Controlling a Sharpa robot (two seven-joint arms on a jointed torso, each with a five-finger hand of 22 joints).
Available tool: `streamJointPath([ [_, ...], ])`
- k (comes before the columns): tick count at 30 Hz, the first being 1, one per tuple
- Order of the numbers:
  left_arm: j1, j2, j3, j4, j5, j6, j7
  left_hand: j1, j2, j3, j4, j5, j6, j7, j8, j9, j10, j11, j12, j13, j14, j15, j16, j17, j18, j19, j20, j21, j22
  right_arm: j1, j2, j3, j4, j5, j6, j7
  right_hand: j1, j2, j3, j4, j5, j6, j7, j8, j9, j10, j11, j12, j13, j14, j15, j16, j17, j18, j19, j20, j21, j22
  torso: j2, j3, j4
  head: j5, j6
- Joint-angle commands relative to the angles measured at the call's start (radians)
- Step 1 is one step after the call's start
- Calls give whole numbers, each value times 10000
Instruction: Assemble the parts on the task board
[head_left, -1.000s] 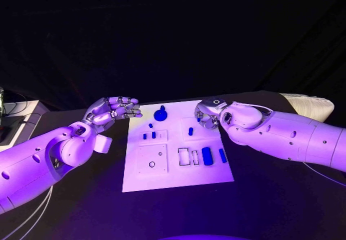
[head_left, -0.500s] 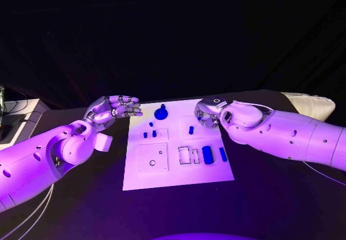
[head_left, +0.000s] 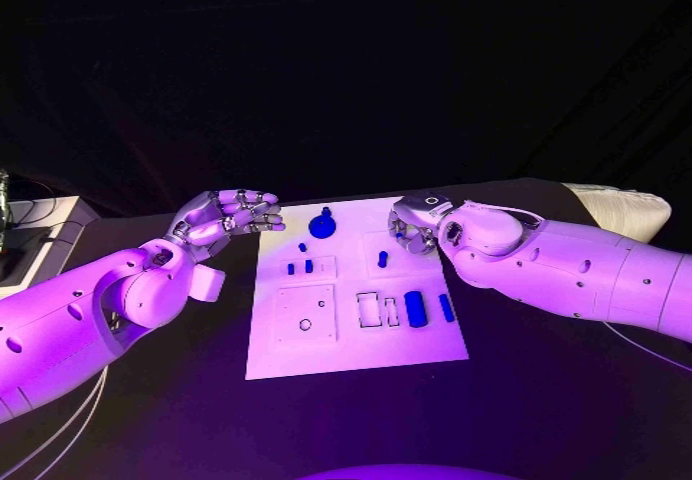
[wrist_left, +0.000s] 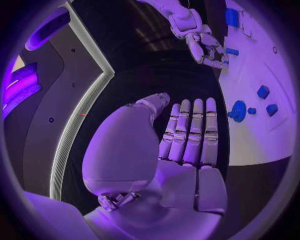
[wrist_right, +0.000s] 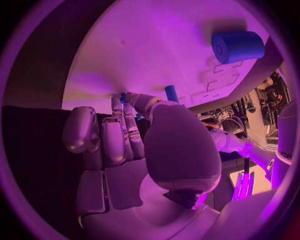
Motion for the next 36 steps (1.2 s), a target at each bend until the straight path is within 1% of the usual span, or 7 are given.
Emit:
streamJointPath([
  [1, -1, 12, 11, 3, 11, 30, 61, 102, -30, 64, 13, -41, 21, 13, 57, -5, 50, 6, -69, 15, 62, -20, -46, 11, 133, 66, -10, -57, -9, -37, -1, -21, 23, -270, -23, -252, 95, 269, 203, -93, -332, 20, -9, 144, 154, 509, -390, -14, 74, 484, -76, 91, -42, -166, 71, -24, 117, 275, -2, 0, -1, -2, -8],
  [6, -1, -1, 11, -8, 11, 27, 44, 102, -30, 64, 13, -41, 21, 13, 57, -5, 50, 6, -69, 15, 62, -20, -46, 11, 133, 66, -10, -57, -9, -39, -27, -21, 42, -362, -121, -380, 61, 283, 351, -171, -621, -20, -18, 228, 264, 585, -402, -70, 112, 469, -88, 108, -89, -178, 73, -39, 188, 348, 2, 2, -6, 16, -19],
  [10, -1, -4, 11, -16, 11, 34, 28, 102, -30, 64, 13, -41, 21, 13, 57, -5, 50, 6, -69, 15, 62, -20, -46, 11, 133, 66, -10, -57, -9, -40, -77, -21, 98, -391, -396, -407, 61, 283, 366, -181, -642, -25, -19, 235, 273, 587, -403, -78, 115, 467, -88, 106, -99, -178, 72, -40, 192, 354, -3, 3, -4, 13, -22],
  [17, -1, -8, 11, -57, 11, 47, 7, 115, -29, 73, 4, -43, 28, 14, 59, -6, 49, 8, -77, 14, 65, -19, -59, 14, 132, 74, -11, -69, -21, -38, -323, -14, 340, -294, -1273, -260, 62, 271, 392, -205, -665, -25, -20, 252, 293, 603, -406, -86, 123, 471, -90, 133, -81, -204, 110, -42, 335, 428, -11, 1, -5, 17, -18],
  [25, -1, -14, 11, -112, 11, 39, -17, 122, -41, 76, -4, -47, 21, 22, 54, -9, 39, 14, -90, 11, 64, -15, -78, 16, 130, 82, -11, -84, -36, 3, -696, 29, 727, 502, -2419, 341, 52, 254, 404, -216, -680, -19, -22, 269, 309, 620, -409, -91, 131, 471, -92, 131, -97, -222, 138, -44, 436, 480, -16, -2, -22, 2, 32],
  [32, -1, -5, 10, -155, 11, 71, -63, 122, -54, 75, -8, -50, 11, 31, 46, -14, 19, 25, -108, 7, 59, -8, -100, 18, 128, 89, -11, -101, -53, 71, -1048, 89, 1166, 1111, -2592, 592, 57, 244, 423, -232, -674, -25, -20, 275, 319, 613, -407, -106, 132, 471, -94, 135, -102, -227, 146, -46, 467, 499, -12, -6, -5, -23, 67],
  [36, -2, 0, 10, -200, 11, 72, -88, 121, -58, 75, -8, -50, 8, 34, 44, -16, 12, 28, -114, 6, 57, -5, -108, 18, 127, 91, -10, -107, -58, 148, -1358, 128, 1711, 1770, -2519, 782, 57, 241, 429, -236, -670, -29, -18, 276, 322, 610, -406, -112, 132, 471, -93, 133, -108, -225, 142, -46, 457, 496, -18, -13, -15, 12, 75],
])
